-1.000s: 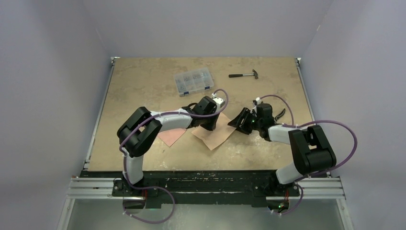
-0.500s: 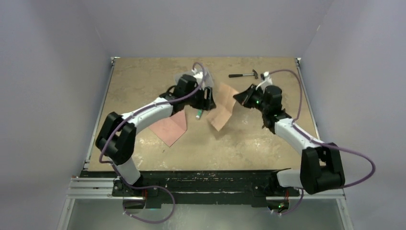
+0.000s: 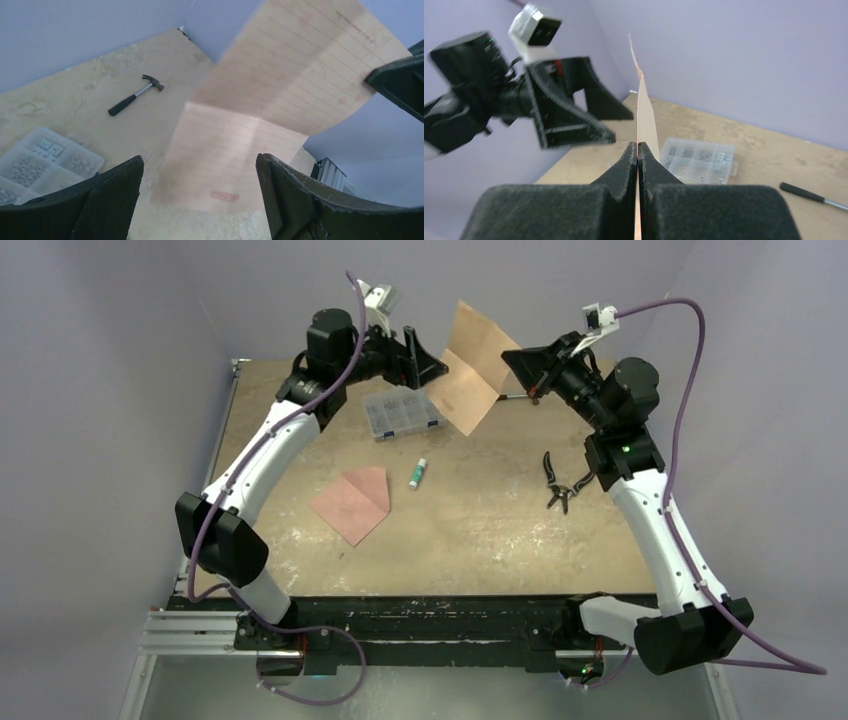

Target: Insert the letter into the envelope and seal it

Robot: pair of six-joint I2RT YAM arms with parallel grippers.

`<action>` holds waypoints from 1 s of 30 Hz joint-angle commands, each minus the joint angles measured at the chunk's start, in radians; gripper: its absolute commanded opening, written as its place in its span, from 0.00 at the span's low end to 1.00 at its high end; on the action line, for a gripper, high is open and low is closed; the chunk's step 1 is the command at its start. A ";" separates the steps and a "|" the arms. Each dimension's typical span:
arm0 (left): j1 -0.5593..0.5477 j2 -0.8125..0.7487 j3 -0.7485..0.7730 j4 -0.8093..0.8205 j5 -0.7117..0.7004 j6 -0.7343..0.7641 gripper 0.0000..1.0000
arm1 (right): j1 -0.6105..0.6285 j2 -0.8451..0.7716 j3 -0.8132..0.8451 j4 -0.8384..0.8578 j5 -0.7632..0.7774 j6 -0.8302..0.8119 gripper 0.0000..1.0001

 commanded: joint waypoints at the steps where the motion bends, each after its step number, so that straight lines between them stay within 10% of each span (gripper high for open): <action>1: 0.082 0.002 0.065 -0.028 0.158 0.025 0.83 | -0.002 0.003 0.085 -0.045 -0.213 -0.031 0.00; 9: 0.106 -0.039 -0.035 0.101 0.374 -0.064 0.80 | -0.002 0.045 0.156 0.099 -0.387 0.110 0.00; 20: 0.140 -0.150 -0.221 0.542 0.569 -0.411 0.38 | -0.002 0.063 0.140 0.193 -0.413 0.146 0.00; 25: 0.176 -0.152 -0.237 0.563 0.572 -0.439 0.03 | -0.002 0.062 0.138 0.166 -0.428 0.118 0.00; 30: 0.185 -0.134 -0.241 0.581 0.588 -0.473 0.00 | -0.002 0.080 0.169 0.164 -0.483 0.105 0.00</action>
